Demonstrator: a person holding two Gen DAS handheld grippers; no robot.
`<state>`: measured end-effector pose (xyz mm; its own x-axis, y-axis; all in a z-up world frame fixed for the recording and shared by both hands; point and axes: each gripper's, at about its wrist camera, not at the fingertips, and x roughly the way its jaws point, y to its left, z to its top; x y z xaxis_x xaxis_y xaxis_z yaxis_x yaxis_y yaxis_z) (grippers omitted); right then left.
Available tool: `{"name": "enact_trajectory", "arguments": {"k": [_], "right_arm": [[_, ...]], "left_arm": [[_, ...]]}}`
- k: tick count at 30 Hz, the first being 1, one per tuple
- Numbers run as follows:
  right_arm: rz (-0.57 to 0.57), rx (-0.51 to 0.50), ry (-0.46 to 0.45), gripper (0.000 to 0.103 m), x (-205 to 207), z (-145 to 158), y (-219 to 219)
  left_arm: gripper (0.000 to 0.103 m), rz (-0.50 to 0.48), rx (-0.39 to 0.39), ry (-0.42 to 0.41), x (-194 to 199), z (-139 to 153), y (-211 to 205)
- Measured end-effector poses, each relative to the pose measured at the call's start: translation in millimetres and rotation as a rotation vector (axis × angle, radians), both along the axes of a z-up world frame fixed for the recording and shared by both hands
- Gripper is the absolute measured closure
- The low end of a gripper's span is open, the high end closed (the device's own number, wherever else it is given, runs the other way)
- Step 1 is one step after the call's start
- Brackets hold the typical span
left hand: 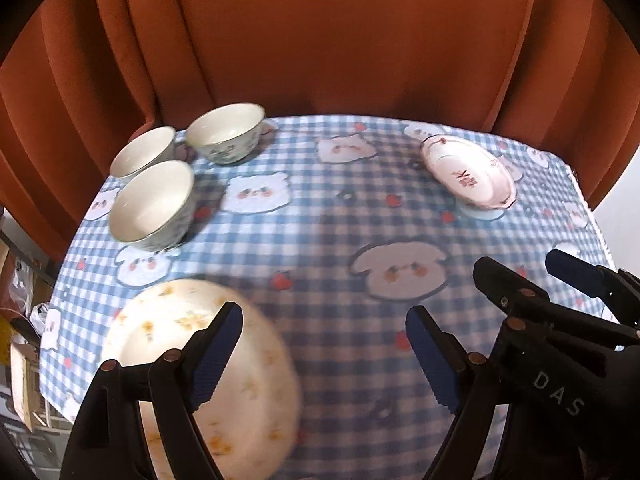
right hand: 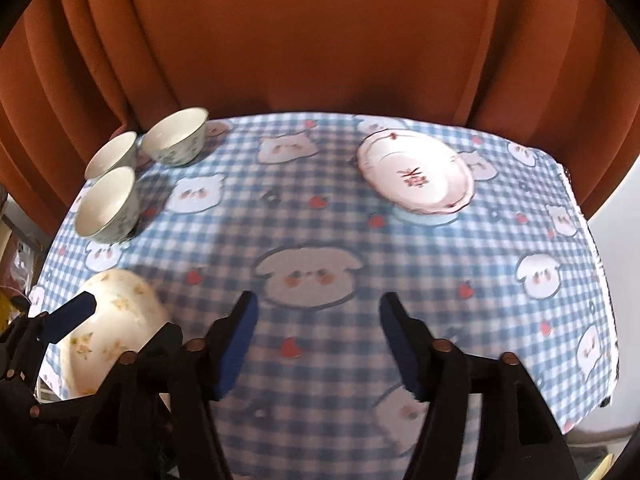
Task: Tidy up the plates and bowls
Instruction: 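Withdraw both grippers toward the red-rimmed white plate, then close both grippers on the rim of the red-rimmed plate and lift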
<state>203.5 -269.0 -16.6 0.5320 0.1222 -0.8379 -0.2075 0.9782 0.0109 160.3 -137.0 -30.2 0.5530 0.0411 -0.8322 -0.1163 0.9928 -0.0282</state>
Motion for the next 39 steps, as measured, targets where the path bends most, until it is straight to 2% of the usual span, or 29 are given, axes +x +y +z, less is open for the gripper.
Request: {"name": "enact_trajectory", "arguments": {"k": [5, 12, 16, 22, 31, 39], "right_arm": [[0.017, -0.013, -0.034, 0.027, 16, 3, -35], [0.045, 0.029, -0.056, 0.027, 47, 10, -76], [0.049, 0.075, -0.027, 0.025, 72, 10, -94], [0.044, 0.074, 0.005, 0.025, 114, -4, -109], [0.025, 0.082, -0.027, 0.025, 176, -25, -128], [0.010, 0.113, 0.041, 0.025, 225, -60, -136]], "left_arm": [[0.018, -0.004, 0.003, -0.022, 18, 3, -38], [0.018, 0.031, 0.010, -0.040, 49, 10, -77], [0.019, 0.050, 0.021, -0.045, 68, 11, -92], [0.020, 0.067, 0.068, -0.018, 110, 0, -112], [0.026, 0.056, 0.076, -0.065, 173, -23, -133], [0.027, 0.063, 0.082, -0.038, 220, -53, -140]]}}
